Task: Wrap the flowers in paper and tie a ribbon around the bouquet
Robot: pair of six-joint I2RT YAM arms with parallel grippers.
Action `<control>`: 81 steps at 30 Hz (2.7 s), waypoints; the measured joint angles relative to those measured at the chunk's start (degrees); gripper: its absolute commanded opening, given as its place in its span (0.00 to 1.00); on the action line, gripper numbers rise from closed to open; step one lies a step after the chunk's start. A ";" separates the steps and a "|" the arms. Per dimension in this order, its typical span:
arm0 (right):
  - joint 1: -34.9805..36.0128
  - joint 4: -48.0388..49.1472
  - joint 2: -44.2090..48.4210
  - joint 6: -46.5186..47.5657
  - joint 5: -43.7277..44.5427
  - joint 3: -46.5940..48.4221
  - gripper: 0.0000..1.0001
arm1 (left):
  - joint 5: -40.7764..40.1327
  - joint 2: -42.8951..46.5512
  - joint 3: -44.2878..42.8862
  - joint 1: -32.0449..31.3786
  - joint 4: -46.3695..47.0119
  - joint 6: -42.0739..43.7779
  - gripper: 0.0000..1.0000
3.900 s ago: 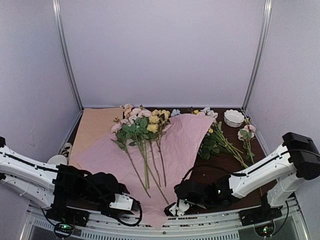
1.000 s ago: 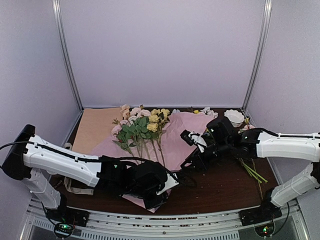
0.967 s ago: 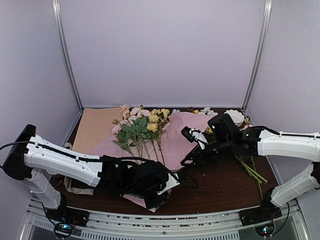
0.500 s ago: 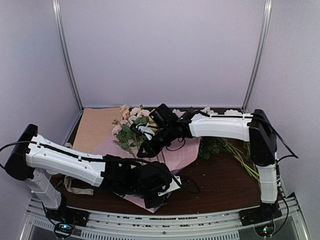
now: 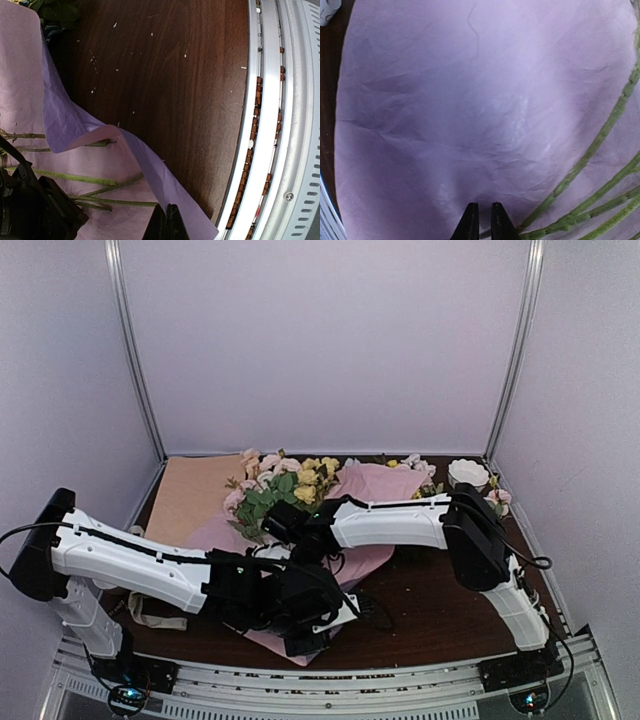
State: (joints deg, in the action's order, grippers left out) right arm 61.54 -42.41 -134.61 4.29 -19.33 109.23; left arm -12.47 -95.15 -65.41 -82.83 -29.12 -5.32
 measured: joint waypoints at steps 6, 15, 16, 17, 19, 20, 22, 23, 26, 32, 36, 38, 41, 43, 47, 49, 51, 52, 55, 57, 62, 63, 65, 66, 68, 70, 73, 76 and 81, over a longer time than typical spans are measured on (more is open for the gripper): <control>-0.15 -0.50 0.04 1.05 6.29 0.26 0.10 | -1.70 0.02 -0.02 0.00 -1.70 0.31 0.00; -3.54 1.22 5.14 -0.44 8.07 -7.67 0.10 | -3.67 0.22 -0.02 0.00 -3.13 0.94 0.00; -4.24 1.57 5.31 -0.66 7.39 -7.87 0.12 | -3.98 0.31 -0.02 0.00 -3.41 1.09 0.00; -4.81 2.03 5.55 -0.76 6.38 -8.20 0.13 | -4.35 0.48 -0.02 0.00 -3.76 1.27 0.00; -5.60 2.93 7.06 -0.52 2.58 -9.64 0.15 | -5.20 0.92 -0.02 0.00 -4.15 1.86 0.00; -5.84 3.30 8.02 -0.37 0.92 -10.40 0.17 | -5.53 1.05 -0.02 0.00 -4.22 2.08 0.00; -6.56 4.98 11.76 0.22 -4.26 -13.88 0.21 | -6.38 1.40 -0.04 0.02 -4.63 2.84 0.00; -6.93 5.20 13.84 0.17 -6.36 -15.37 0.23 | -6.80 1.60 -0.07 0.17 -4.96 3.30 0.00; -8.83 9.46 22.53 0.46 -14.58 -21.57 0.29 | -7.48 2.21 -0.07 0.68 -5.25 4.79 0.00; -16.61 24.59 39.04 1.81 -25.49 -38.53 0.46 | -8.07 4.11 0.09 2.99 -3.82 8.72 0.00; -16.57 31.58 43.54 8.17 -27.30 -49.64 0.50 | -7.45 6.03 1.25 4.74 -1.44 11.15 0.00; -15.98 34.91 45.33 14.36 -27.78 -55.23 0.54 | -6.64 7.34 2.54 5.31 -0.02 12.33 0.00; -14.75 38.03 47.89 25.81 -29.00 -61.16 0.56 | -5.25 9.05 4.48 5.92 2.23 13.92 0.00; -13.75 39.78 49.24 32.35 -29.57 -63.32 0.56 | -4.39 9.31 4.96 6.10 3.13 14.93 0.00; -11.54 42.34 49.53 39.36 -29.75 -63.71 0.55 | -3.23 9.31 5.05 6.38 3.98 16.35 0.00; -11.30 42.21 49.53 41.59 -29.51 -63.71 0.54 | -2.60 9.27 5.07 6.32 3.72 17.16 0.00; -11.10 41.94 49.75 42.82 -29.44 -63.71 0.54 | -2.38 9.22 5.07 6.38 3.65 17.49 0.00; -10.73 41.53 50.18 43.34 -29.27 -63.71 0.54 | -2.34 9.22 5.07 6.51 3.78 17.77 0.00; -10.01 40.74 53.05 44.37 -28.17 -64.28 0.55 | -2.01 9.22 5.07 6.67 3.89 18.10 0.00; -8.90 40.94 56.24 44.78 -27.61 -66.12 0.55 | -2.01 9.22 5.07 7.04 4.24 18.12 0.00; -5.68 47.93 61.00 42.16 -24.94 -74.07 0.56 | -1.55 9.22 5.07 7.26 5.57 18.16 0.00; -5.09 50.18 60.72 41.53 -23.63 -75.47 0.56 | -1.42 9.22 5.07 7.26 5.77 18.18 0.00; -4.24 54.12 59.14 40.54 -20.09 -77.15 0.56 | -0.90 9.22 5.09 7.26 6.27 18.18 0.00; -3.89 55.30 58.10 40.37 -18.25 -77.29 0.56 | -0.70 9.22 5.09 7.26 6.49 18.18 0.00; -2.93 58.03 55.39 40.48 -13.94 -76.98 0.55 | -0.37 9.22 5.09 7.26 6.82 18.18 0.00; -1.99 59.34 53.79 40.87 -10.86 -76.63 0.52 | -0.26 9.22 5.11 7.26 6.88 18.16 0.00; 0.04 60.76 52.78 42.12 -7.06 -76.59 0.36 | -0.13 9.22 5.20 7.26 6.93 18.14 0.00; 1.42 61.96 52.74 41.59 -4.85 -76.59 0.09 | -0.11 9.22 5.51 7.26 7.13 18.12 0.00; 2.29 62.86 52.83 37.27 -3.96 -76.72 0.00 | -0.13 9.22 5.68 7.26 7.15 17.57 0.31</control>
State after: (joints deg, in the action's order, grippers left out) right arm 63.83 20.45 -81.78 41.56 -23.29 32.51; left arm -12.60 -85.93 -59.72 -75.57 -21.98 12.25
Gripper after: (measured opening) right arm 0.009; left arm 0.035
